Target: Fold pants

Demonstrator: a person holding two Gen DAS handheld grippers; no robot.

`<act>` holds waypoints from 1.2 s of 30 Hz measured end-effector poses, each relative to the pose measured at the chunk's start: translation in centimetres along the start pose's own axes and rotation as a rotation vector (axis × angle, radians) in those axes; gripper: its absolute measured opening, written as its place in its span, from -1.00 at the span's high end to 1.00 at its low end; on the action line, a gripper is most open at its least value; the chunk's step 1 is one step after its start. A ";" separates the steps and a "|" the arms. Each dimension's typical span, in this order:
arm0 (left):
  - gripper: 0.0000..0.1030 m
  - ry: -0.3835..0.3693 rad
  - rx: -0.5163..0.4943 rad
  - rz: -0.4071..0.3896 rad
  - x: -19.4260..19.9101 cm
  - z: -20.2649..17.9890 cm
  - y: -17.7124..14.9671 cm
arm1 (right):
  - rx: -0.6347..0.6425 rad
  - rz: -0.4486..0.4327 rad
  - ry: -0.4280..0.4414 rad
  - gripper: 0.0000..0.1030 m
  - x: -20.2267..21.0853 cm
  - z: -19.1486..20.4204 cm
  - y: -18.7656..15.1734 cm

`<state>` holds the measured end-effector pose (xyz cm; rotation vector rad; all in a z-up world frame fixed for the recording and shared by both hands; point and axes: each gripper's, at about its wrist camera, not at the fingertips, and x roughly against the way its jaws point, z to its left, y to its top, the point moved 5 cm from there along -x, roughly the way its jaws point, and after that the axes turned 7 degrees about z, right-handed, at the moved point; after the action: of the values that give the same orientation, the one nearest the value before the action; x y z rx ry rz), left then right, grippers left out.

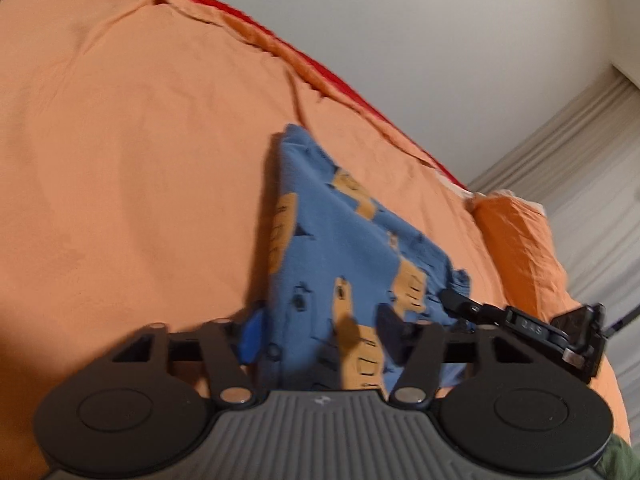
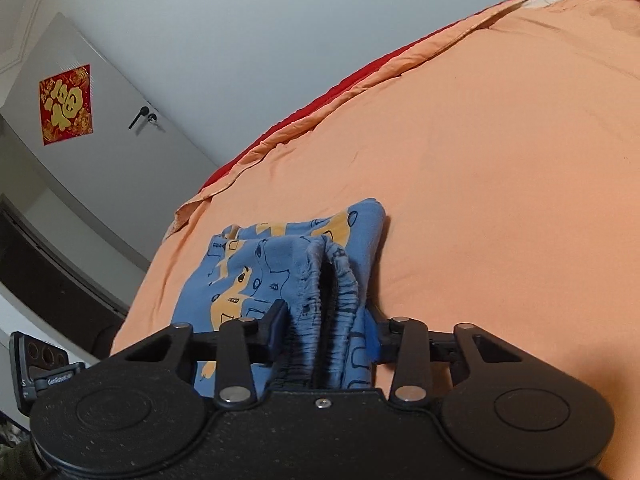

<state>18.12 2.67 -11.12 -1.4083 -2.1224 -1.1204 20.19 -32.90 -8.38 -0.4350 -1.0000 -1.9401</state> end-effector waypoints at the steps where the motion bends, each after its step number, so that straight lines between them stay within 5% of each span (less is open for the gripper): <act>1: 0.31 0.025 0.014 -0.001 0.1 0.3 0.0 | 0.021 -0.003 -0.020 0.35 0.1 0.4 -0.1; 6: 0.62 0.064 0.043 -0.010 1.2 0.0 -0.2 | 0.134 -0.036 -0.113 0.54 1.1 2.9 -0.4; 19: 0.70 0.176 0.002 -0.016 5.3 -0.8 -3.8 | 0.106 -0.047 -0.114 0.62 5.9 4.8 -4.1; 25: 0.69 0.153 -0.034 -0.033 5.0 -0.7 -3.5 | 0.056 -0.045 -0.118 0.62 5.1 3.7 -4.4; 28: 0.38 0.159 -0.056 -0.053 5.0 -0.7 -3.2 | 0.051 -0.037 -0.117 0.61 4.9 3.2 -4.3; 30: -0.11 0.195 -0.087 -0.089 5.2 -0.8 -3.0 | 0.042 -0.034 -0.114 0.59 4.7 2.9 -4.2; 33: -0.29 0.211 -0.129 -0.122 5.2 -0.8 -2.4 | 0.028 -0.031 -0.113 0.54 4.6 2.3 -4.4; 36: -0.49 0.197 -0.144 -0.110 4.4 -0.2 -1.7 | 0.015 -0.029 -0.118 0.26 4.5 1.7 -4.6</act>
<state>14.63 4.88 -8.83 -1.1955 -2.0347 -1.4175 13.81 -32.73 -6.67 -0.5341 -1.1010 -1.9496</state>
